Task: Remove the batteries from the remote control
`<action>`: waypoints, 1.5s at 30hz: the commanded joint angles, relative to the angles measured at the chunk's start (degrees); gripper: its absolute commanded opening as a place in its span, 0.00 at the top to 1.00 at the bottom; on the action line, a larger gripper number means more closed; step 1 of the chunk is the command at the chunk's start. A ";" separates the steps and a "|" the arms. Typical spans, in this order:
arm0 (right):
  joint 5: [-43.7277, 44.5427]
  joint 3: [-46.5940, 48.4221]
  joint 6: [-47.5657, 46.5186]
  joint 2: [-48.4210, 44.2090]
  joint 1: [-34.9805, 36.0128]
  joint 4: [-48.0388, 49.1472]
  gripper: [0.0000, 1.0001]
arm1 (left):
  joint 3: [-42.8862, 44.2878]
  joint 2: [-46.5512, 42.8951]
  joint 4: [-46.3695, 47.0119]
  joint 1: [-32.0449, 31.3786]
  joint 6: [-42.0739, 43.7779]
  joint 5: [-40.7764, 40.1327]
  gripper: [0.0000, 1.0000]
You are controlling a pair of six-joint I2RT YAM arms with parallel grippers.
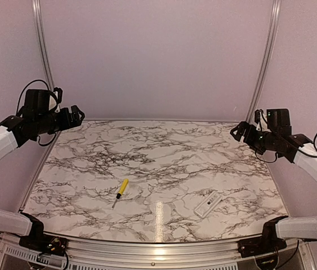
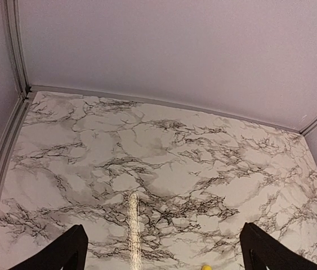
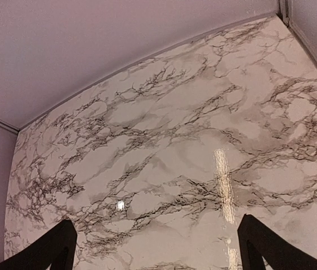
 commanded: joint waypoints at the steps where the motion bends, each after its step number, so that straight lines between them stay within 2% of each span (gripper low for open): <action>1: 2.30 0.13 4.20 0.00 0.59 -4.55 0.02 | 2.44 1.27 1.57 -0.23 -0.18 2.71 0.01; 8: 6.07 2.68 7.49 2.63 0.69 -12.05 0.02 | 2.13 1.92 6.16 -0.19 -1.87 9.54 0.01; 12: 6.63 5.39 9.28 6.72 0.69 -20.07 0.02 | 2.11 3.70 6.67 -0.24 -2.07 13.01 0.01; 17: 7.95 6.07 15.96 10.82 1.82 -28.35 0.01 | 2.14 5.68 6.92 -0.24 -1.63 16.13 0.01; 25: 10.12 7.34 25.75 18.85 11.71 -35.06 0.01 | 1.61 6.72 6.03 -0.24 -0.72 16.09 0.01; 37: 6.59 11.88 36.54 32.29 27.08 -35.82 0.02 | -1.91 5.30 5.10 -0.24 0.29 16.44 0.02; 45: 4.46 7.57 40.49 31.04 28.70 -33.79 0.02 | -3.35 4.37 4.74 -0.24 0.94 17.29 0.02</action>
